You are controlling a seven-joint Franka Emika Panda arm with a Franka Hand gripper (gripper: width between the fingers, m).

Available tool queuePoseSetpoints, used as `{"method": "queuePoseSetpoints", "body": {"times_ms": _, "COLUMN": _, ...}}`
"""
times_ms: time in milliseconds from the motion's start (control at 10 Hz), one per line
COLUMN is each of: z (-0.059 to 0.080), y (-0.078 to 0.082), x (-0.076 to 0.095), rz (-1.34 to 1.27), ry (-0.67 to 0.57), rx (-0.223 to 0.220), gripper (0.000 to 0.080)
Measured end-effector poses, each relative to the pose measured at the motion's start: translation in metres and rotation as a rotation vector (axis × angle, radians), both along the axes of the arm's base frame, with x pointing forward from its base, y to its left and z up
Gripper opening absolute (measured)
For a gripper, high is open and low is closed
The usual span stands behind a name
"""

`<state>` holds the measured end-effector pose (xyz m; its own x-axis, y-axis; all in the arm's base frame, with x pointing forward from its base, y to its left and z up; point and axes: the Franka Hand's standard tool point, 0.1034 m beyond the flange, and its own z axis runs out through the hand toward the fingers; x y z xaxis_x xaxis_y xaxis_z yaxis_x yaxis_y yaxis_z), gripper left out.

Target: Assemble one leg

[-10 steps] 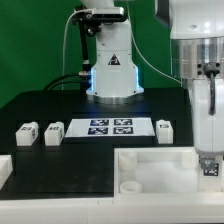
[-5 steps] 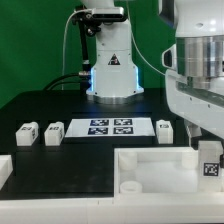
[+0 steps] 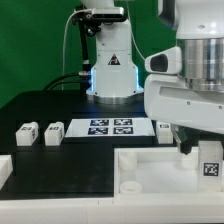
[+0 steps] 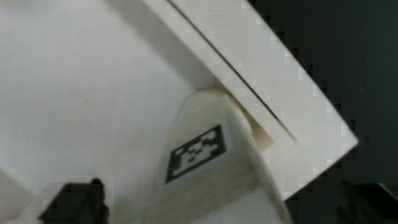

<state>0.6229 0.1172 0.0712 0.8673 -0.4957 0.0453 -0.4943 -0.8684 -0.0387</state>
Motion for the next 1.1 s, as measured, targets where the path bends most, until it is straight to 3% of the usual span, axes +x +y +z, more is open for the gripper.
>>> {"method": "queuePoseSetpoints", "body": {"times_ms": 300, "z": 0.0, "y": 0.002, "x": 0.001, "rz": 0.167, "ry": -0.003, "rx": -0.013, "gripper": 0.0649}}
{"method": "queuePoseSetpoints", "body": {"times_ms": 400, "z": 0.0, "y": 0.002, "x": 0.0, "rz": 0.123, "ry": -0.002, "rx": -0.01, "gripper": 0.0531}}
{"method": "queuePoseSetpoints", "body": {"times_ms": 500, "z": 0.0, "y": 0.002, "x": 0.0, "rz": 0.126, "ry": -0.002, "rx": -0.011, "gripper": 0.0531}}
{"method": "queuePoseSetpoints", "body": {"times_ms": 600, "z": 0.0, "y": 0.0, "x": 0.0, "rz": 0.089, "ry": -0.001, "rx": -0.009, "gripper": 0.0349}}
{"method": "queuePoseSetpoints", "body": {"times_ms": 700, "z": 0.0, "y": -0.005, "x": 0.0, "rz": -0.011, "ry": 0.006, "rx": -0.012, "gripper": 0.0315}}
{"method": "queuePoseSetpoints", "body": {"times_ms": 1100, "z": 0.001, "y": -0.02, "x": -0.003, "rz": -0.188, "ry": 0.02, "rx": -0.042, "gripper": 0.0315}}
